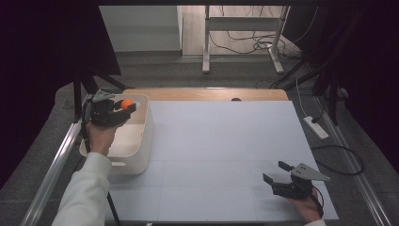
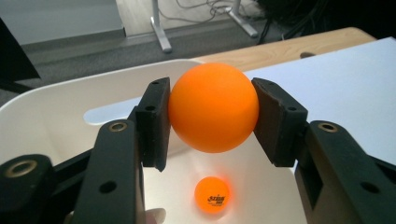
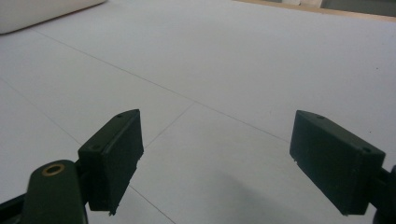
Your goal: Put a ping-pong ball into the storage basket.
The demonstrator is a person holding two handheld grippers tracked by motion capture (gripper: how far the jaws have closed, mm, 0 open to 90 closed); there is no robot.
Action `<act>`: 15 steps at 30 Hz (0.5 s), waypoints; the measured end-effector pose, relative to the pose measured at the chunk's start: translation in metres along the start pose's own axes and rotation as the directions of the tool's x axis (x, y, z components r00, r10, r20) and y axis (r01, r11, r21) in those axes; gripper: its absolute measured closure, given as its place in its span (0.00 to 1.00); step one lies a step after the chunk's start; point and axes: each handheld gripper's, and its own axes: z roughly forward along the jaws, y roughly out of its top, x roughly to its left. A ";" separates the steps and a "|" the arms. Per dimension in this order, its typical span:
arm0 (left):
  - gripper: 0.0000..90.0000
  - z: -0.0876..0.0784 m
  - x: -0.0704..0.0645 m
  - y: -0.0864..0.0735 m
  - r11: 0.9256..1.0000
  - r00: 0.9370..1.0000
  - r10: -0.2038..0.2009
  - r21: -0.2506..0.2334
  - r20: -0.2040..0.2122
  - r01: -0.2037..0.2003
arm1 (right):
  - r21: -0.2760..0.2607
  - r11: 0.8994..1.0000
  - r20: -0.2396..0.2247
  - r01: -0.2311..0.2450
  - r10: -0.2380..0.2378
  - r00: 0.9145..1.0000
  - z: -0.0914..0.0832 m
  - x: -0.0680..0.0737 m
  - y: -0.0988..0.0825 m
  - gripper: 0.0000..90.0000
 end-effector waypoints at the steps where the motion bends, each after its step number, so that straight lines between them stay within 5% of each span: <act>1: 0.56 0.004 0.001 -0.001 1.000 1.000 -0.009 0.022 -0.005 0.010 | 0.001 1.000 0.000 0.000 0.000 1.000 0.000 0.000 0.000 0.19; 15: 0.56 0.021 0.005 -0.006 0.990 1.000 -0.016 0.137 -0.002 0.016 | 0.001 1.000 -0.001 0.000 0.000 1.000 0.000 0.000 0.000 0.19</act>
